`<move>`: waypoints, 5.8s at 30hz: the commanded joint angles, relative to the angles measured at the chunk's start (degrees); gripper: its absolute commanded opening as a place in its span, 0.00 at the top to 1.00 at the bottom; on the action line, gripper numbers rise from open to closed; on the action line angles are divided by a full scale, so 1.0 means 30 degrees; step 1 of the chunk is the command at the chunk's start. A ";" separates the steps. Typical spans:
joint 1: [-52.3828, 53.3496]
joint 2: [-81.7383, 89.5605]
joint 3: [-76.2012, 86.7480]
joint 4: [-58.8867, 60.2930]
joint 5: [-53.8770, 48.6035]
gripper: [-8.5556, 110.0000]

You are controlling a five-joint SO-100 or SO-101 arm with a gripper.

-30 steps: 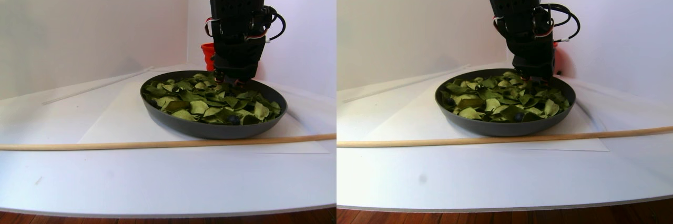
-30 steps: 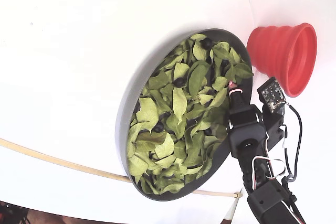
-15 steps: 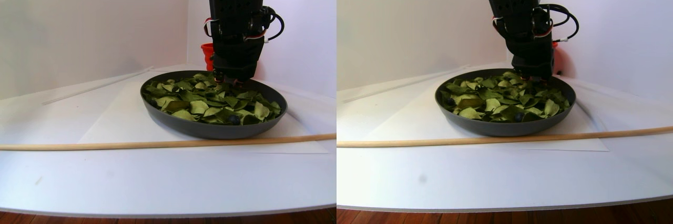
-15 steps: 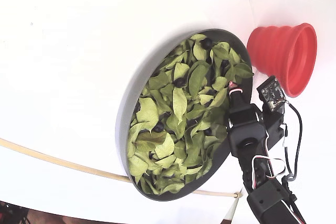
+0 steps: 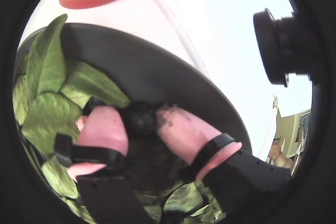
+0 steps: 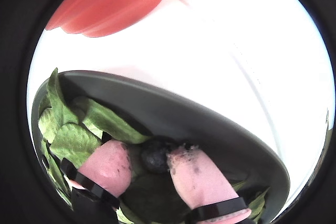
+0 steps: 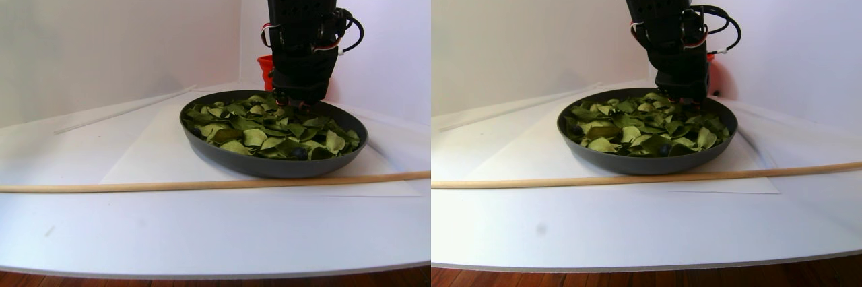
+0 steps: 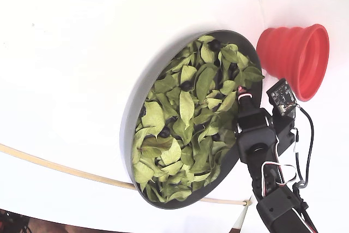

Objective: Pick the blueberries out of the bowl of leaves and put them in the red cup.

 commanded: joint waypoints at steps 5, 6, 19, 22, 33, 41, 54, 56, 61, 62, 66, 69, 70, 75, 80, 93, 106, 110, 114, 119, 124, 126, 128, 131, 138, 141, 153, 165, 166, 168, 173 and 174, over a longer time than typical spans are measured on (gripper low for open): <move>0.0117 0.0527 -0.0439 -0.0088 -0.0176 0.83; 0.0117 0.0586 -0.0410 -0.0088 -0.0176 0.83; 0.0146 0.1787 0.0176 0.0146 -0.0205 0.84; 0.0146 0.1992 0.0264 0.0146 -0.0205 0.84; 0.0146 0.3604 0.1553 0.0146 -0.0059 0.84; 0.0176 0.4219 0.1963 0.0146 -0.0176 0.84; 0.0293 0.5215 0.2432 0.0146 -0.0293 0.84; 0.0293 0.5361 0.2490 0.0146 -0.0381 0.84; 0.0322 0.5742 0.2842 0.0264 -0.0645 0.84; 0.0322 0.5742 0.2842 0.0293 -0.0732 0.84; 0.0381 0.5479 0.2813 0.0293 -0.0938 0.81; 0.0439 0.5098 0.2754 0.0293 -0.1025 0.80; 0.0439 0.4951 0.2666 0.0293 -0.1084 0.80; 0.0615 0.4043 0.2139 0.0293 -0.1172 0.80; 0.0703 0.3105 0.1523 0.0293 -0.1230 0.80; 0.0879 0.1553 0.0527 0.0264 -0.1201 0.80; 0.0967 0.0879 0.0615 0.0293 -0.0293 0.79; 0.0791 0.0820 0.0615 0.0557 0.0059 0.79; 0.0645 0.0703 0.0615 0.0645 0.0205 0.80; 0.0557 0.0469 0.0645 0.0645 0.0234 0.81; 0.0527 0.0322 0.0645 0.0645 0.0205 0.82; 0.0527 0.0293 0.0645 0.0645 0.0117 0.83; 0.0527 0.0293 0.0645 0.0645 0.0088 0.83; 0.0557 0.0352 0.0557 0.0645 -0.0029 0.84; 0.0645 0.1143 0.0439 0.0645 -0.0352 0.84; 0.0645 0.1553 0.0352 0.0645 -0.0410 0.84; 0.0527 0.3428 0.0615 0.0645 -0.0410 0.85; 0.0352 0.4893 0.1406 0.0762 -0.0439 0.85; 0.0352 0.5010 0.1465 0.0762 -0.0439 0.85; 0.0352 0.5186 0.1582 0.0791 -0.0439 0.85; 0.0293 0.5771 0.2021 0.0937 -0.0498 0.85; 0.0264 0.5918 0.2197 0.0996 -0.0527 0.85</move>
